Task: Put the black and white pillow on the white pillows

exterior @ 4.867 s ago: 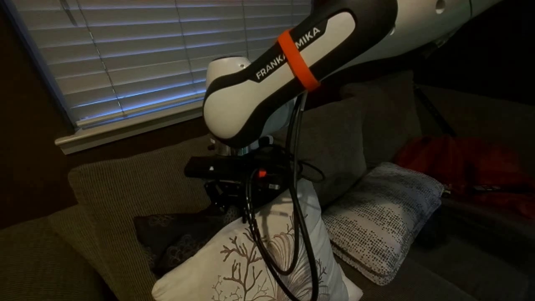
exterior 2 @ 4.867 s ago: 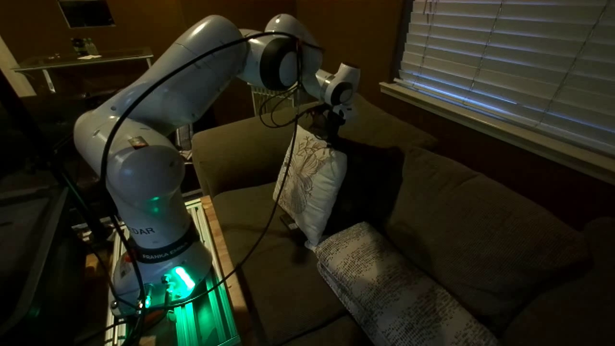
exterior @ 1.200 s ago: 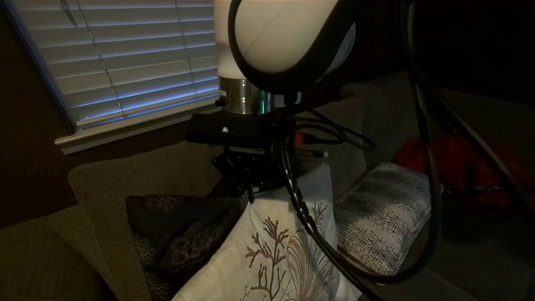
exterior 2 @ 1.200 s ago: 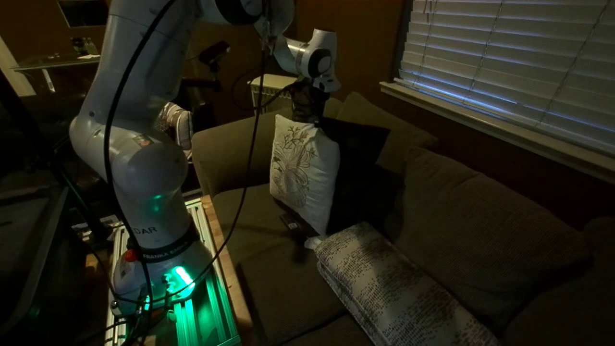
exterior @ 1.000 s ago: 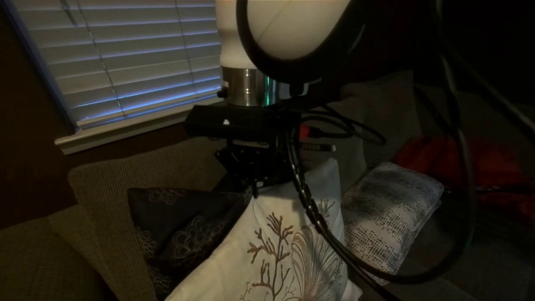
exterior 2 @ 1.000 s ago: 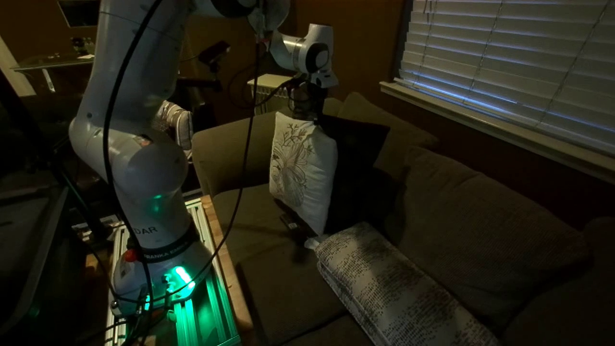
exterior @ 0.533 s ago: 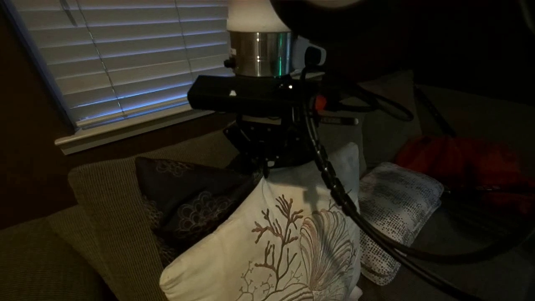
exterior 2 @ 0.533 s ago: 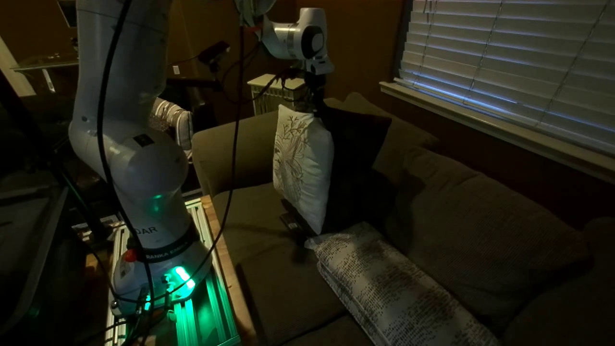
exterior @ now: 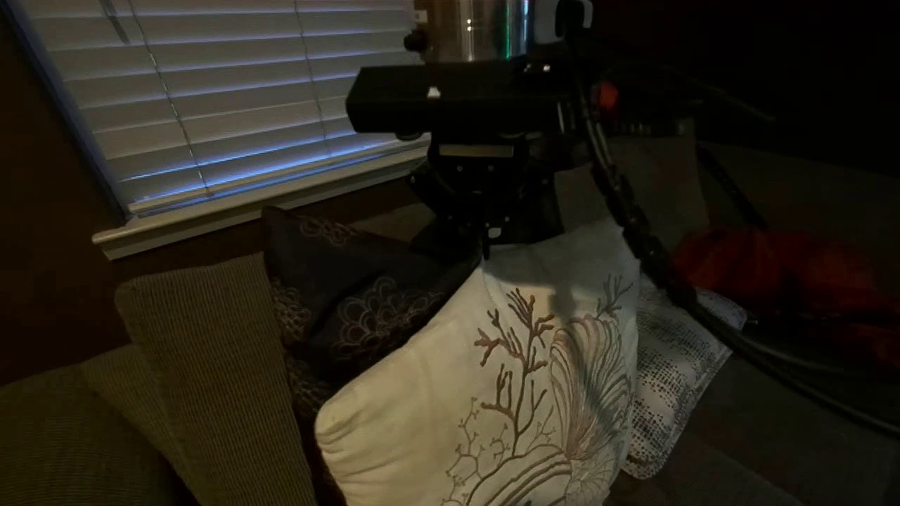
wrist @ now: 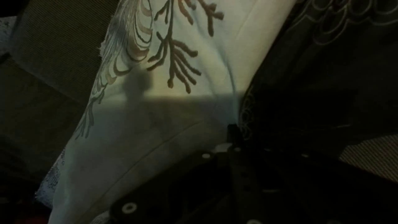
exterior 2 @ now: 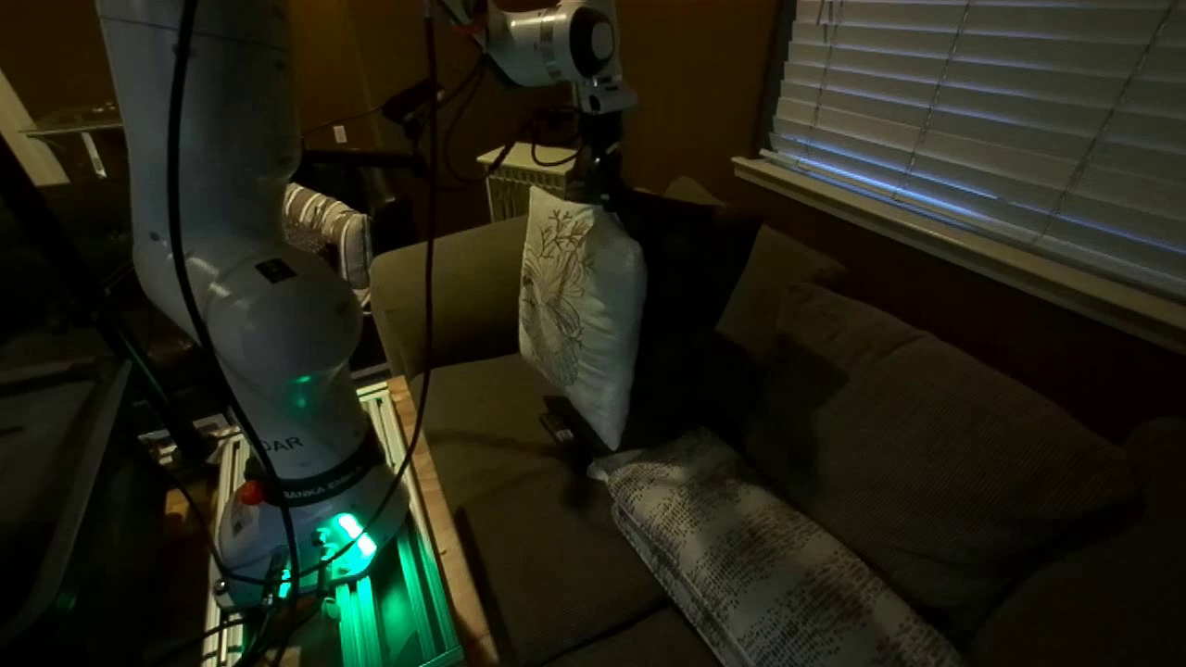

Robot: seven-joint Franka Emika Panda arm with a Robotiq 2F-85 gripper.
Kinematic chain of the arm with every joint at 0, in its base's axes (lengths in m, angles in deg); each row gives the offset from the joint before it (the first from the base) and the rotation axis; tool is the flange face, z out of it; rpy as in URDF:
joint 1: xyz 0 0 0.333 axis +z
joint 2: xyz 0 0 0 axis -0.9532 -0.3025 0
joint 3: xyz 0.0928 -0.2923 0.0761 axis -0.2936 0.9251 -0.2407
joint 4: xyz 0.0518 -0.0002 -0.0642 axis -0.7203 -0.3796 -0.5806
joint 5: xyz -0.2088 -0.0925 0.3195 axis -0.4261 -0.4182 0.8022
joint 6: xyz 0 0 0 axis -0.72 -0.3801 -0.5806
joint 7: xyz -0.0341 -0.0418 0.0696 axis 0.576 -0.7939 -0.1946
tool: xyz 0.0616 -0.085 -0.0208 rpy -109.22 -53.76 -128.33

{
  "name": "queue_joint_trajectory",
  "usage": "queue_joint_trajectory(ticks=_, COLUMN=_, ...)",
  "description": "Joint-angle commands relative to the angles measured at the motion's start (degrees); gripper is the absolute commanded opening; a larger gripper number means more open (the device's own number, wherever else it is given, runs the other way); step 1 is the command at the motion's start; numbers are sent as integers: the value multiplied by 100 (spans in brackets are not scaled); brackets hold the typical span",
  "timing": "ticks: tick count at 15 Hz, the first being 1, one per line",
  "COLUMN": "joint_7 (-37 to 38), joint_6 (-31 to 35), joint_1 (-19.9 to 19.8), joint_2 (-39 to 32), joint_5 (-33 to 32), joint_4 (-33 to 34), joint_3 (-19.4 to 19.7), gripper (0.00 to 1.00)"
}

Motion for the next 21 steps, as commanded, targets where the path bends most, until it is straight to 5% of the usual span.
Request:
queue_joint_trajectory(ticks=1, joint_7=36, joint_6=-258, joint_1=-189, joint_2=787, joint_5=-236, joint_4=-315, joint_3=-213, gripper=1)
queue_joint_trajectory(ticks=3, joint_7=68, joint_6=-298, joint_1=-250, joint_2=971, joint_5=-257, joint_4=-440, joint_3=-284, gripper=1)
queue_joint_trajectory(ticks=4, joint_7=26, joint_6=-174, joint_1=-305, joint_2=378, joint_5=-97, joint_4=-230, joint_3=-330, gripper=4)
queue_joint_trajectory(ticks=21, joint_7=-69, joint_6=-392, joint_1=-487, joint_2=584, joint_5=-115, joint_4=-537, joint_3=-406, gripper=1)
